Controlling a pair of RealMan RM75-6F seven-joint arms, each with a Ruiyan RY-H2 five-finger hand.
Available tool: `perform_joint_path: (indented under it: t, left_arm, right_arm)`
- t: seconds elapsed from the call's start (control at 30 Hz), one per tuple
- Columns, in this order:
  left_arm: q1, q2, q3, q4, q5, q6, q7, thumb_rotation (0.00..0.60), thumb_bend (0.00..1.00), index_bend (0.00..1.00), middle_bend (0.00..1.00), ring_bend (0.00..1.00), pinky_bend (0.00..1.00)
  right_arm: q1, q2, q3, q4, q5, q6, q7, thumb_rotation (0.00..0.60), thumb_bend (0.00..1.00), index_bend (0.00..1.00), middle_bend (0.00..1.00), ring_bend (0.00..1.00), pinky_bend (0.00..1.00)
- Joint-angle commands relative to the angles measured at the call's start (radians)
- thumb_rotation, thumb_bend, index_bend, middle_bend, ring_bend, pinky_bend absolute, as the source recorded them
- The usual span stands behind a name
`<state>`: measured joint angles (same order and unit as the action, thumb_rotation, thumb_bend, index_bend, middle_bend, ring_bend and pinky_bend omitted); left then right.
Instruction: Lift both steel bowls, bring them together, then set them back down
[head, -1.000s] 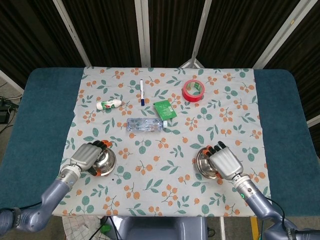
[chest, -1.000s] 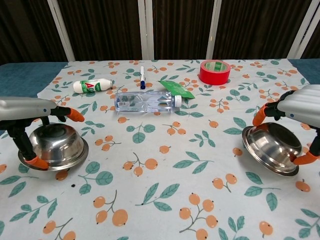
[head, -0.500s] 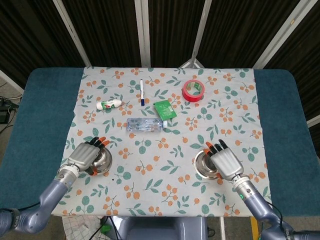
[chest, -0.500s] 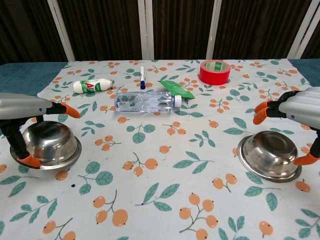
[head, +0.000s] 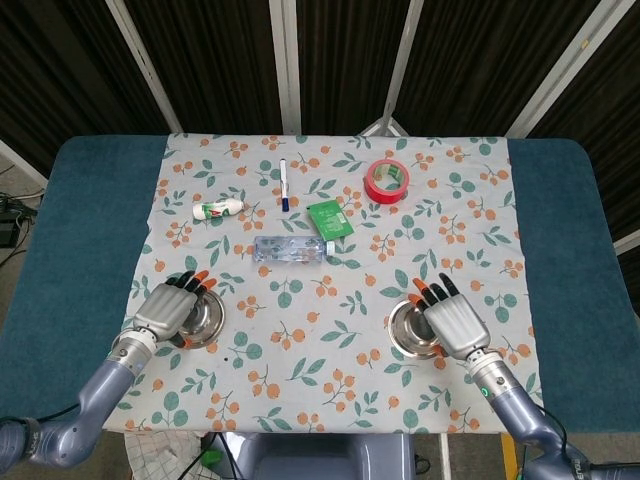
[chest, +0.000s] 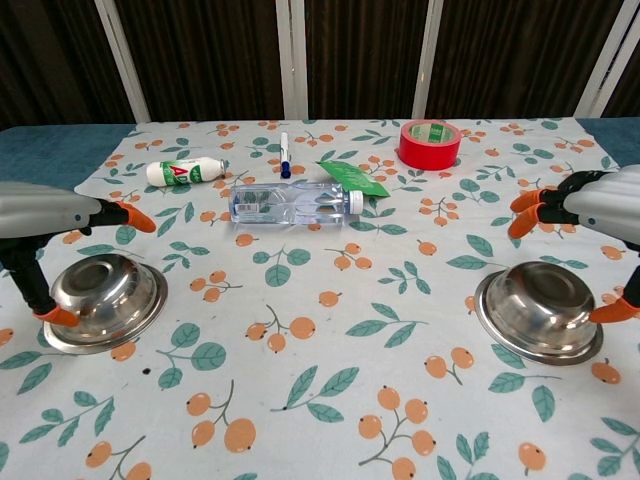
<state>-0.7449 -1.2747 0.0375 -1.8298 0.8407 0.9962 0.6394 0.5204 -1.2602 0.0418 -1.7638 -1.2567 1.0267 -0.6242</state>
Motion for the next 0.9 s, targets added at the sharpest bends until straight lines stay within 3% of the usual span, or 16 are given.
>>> perform_joint_path:
  t: [0.03,0.23,0.33,0.5,0.7,0.9]
  left_arm:
    - [0.002,0.004,-0.002,-0.003,0.004,-0.003,-0.012,0.59,0.0,0.06,0.0,0.0,0.16]
    - [0.04,0.071,-0.014,-0.072,0.076,0.049,-0.083,0.593,0.0,0.06,0.0,0.0,0.17]
    - [0.086,0.121,-0.007,-0.125,0.151,0.132,-0.109,0.593,0.0,0.06,0.0,0.0,0.17]
    - [0.18,0.17,0.017,-0.167,0.319,0.29,-0.166,0.598,0.0,0.06,0.0,0.0,0.17]
    - [0.283,0.2,0.071,-0.126,0.473,0.419,-0.215,0.599,0.0,0.06,0.0,0.0,0.17]
    - [0.412,0.191,0.123,-0.044,0.571,0.565,-0.27,0.6,0.0,0.07,0.0,0.0,0.15]
  right_arm:
    - [-0.002,0.003,0.004,-0.005,-0.001,0.01,0.012,0.6,0.12,0.21,0.11,0.17,0.07]
    - [-0.042,0.021,0.045,-0.032,-0.034,0.107,0.15,0.6,0.12,0.21,0.11,0.21,0.08]
    - [-0.083,0.0,0.075,-0.023,-0.066,0.189,0.316,0.6,0.12,0.22,0.12,0.27,0.11]
    - [-0.132,-0.052,0.078,0.079,-0.161,0.29,0.564,0.6,0.12,0.23,0.12,0.24,0.1]
    - [-0.162,-0.045,0.058,0.169,-0.23,0.342,0.694,0.6,0.12,0.23,0.12,0.18,0.06]
    - [-0.227,-0.034,0.011,0.237,-0.313,0.452,0.687,0.6,0.12,0.23,0.12,0.17,0.06]
